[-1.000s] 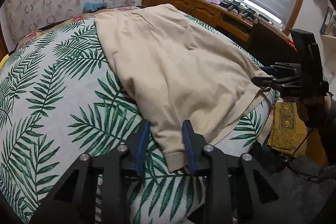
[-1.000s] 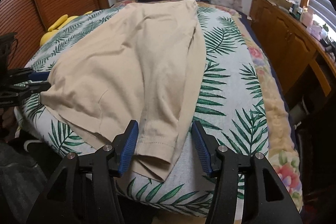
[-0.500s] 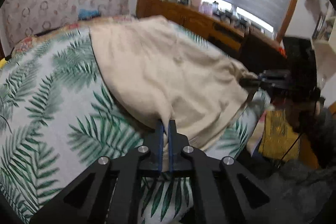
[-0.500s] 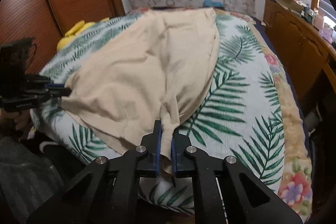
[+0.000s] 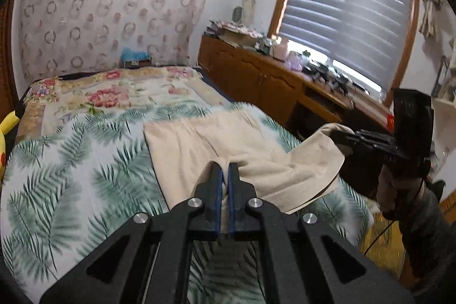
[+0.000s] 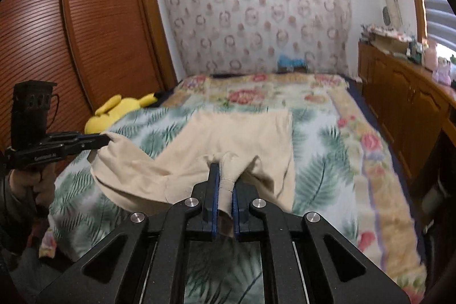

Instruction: Fold small clothes

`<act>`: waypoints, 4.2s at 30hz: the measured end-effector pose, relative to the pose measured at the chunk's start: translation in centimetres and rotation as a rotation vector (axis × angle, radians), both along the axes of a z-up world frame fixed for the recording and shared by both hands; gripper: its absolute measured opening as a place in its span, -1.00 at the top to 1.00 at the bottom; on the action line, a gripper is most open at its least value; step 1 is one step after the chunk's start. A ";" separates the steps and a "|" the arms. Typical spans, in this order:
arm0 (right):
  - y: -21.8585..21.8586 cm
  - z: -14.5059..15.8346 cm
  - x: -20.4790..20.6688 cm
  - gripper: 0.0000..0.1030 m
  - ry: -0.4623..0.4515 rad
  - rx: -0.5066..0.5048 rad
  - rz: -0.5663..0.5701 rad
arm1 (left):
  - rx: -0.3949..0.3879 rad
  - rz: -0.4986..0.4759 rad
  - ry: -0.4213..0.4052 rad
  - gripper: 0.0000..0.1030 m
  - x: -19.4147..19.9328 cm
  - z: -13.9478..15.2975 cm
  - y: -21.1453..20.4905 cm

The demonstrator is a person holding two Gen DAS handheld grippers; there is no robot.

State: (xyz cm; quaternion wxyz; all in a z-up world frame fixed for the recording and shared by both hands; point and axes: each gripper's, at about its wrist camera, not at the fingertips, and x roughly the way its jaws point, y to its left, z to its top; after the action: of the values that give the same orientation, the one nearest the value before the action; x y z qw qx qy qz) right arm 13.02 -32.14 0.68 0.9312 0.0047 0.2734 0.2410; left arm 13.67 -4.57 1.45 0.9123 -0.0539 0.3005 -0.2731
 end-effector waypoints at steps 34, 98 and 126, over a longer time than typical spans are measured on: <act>-1.2 -2.5 18.3 0.02 0.080 -0.132 -0.069 | 0.154 0.117 0.179 -0.02 16.7 -6.2 1.9; -0.6 -6.4 27.9 0.97 0.183 -0.191 -0.160 | 0.247 0.176 0.200 -0.05 20.0 -9.5 0.6; 0.9 -9.1 21.3 -0.39 0.367 -0.129 -0.098 | 0.147 0.080 0.279 0.15 20.0 -10.7 -0.5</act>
State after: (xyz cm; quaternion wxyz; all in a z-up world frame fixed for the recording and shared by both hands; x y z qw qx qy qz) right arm 34.32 -31.23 -8.45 0.8746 0.0022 0.4530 0.1726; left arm 33.65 -5.04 -9.26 0.8734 -0.0361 0.4409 -0.2038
